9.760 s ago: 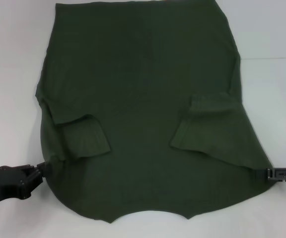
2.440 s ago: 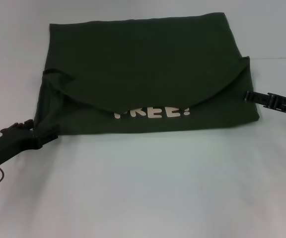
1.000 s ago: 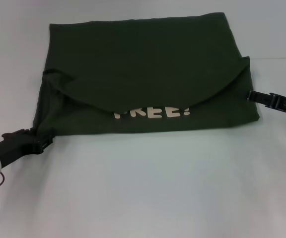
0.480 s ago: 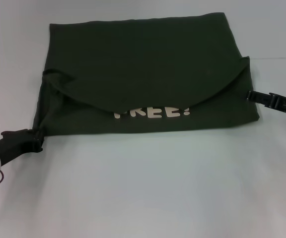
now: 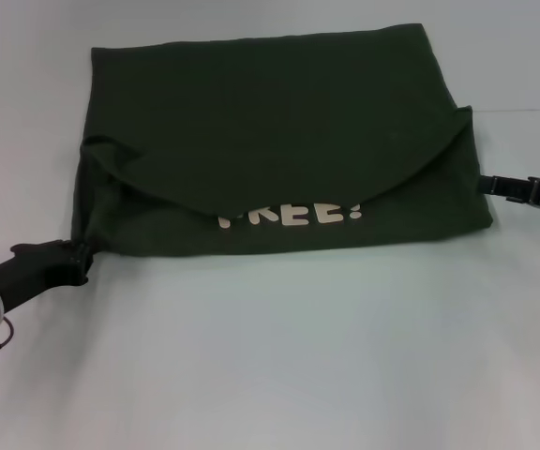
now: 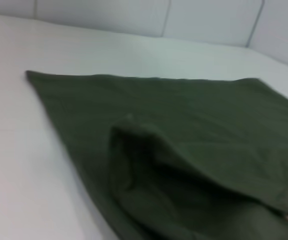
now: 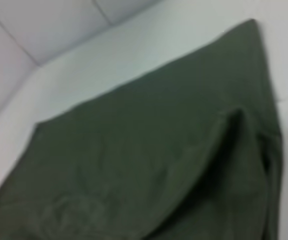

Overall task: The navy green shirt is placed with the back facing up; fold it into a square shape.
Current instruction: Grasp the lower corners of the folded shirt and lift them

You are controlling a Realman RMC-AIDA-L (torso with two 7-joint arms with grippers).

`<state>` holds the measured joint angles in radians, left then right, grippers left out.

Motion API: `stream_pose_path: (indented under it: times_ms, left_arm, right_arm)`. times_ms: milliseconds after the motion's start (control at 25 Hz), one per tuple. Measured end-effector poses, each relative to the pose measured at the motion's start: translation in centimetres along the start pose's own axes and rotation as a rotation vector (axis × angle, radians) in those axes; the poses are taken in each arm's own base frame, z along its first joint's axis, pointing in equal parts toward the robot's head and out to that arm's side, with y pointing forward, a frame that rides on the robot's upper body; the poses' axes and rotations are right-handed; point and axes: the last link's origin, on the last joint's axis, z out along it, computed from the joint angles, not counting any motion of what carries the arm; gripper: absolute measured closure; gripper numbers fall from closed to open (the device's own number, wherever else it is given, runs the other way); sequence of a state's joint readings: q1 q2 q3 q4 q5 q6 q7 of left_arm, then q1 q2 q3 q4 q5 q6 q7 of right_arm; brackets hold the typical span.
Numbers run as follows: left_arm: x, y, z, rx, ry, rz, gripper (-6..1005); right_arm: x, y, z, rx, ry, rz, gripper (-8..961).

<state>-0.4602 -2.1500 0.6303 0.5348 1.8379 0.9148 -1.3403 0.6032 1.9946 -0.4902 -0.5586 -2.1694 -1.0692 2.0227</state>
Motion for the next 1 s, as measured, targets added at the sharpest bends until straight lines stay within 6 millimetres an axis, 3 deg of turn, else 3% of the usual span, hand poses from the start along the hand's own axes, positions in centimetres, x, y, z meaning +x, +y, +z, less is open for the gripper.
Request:
stream_pose_path:
  times_ms: [280, 560, 1000]
  left_arm:
    - [0.1, 0.1, 0.1, -0.005, 0.002, 0.001, 959]
    - [0.2, 0.1, 0.1, -0.006, 0.003, 0.001, 959]
    - [0.2, 0.1, 0.1, -0.003, 0.002, 0.000, 958]
  right_arm:
    - [-1.1, 1.0, 1.7, 0.051, 0.043, -0.051, 267]
    - [-0.3, 1.6, 3.0, 0.079, 0.068, -0.073, 268]
    - [1.1, 1.1, 3.0, 0.094, 0.082, -0.053, 270]
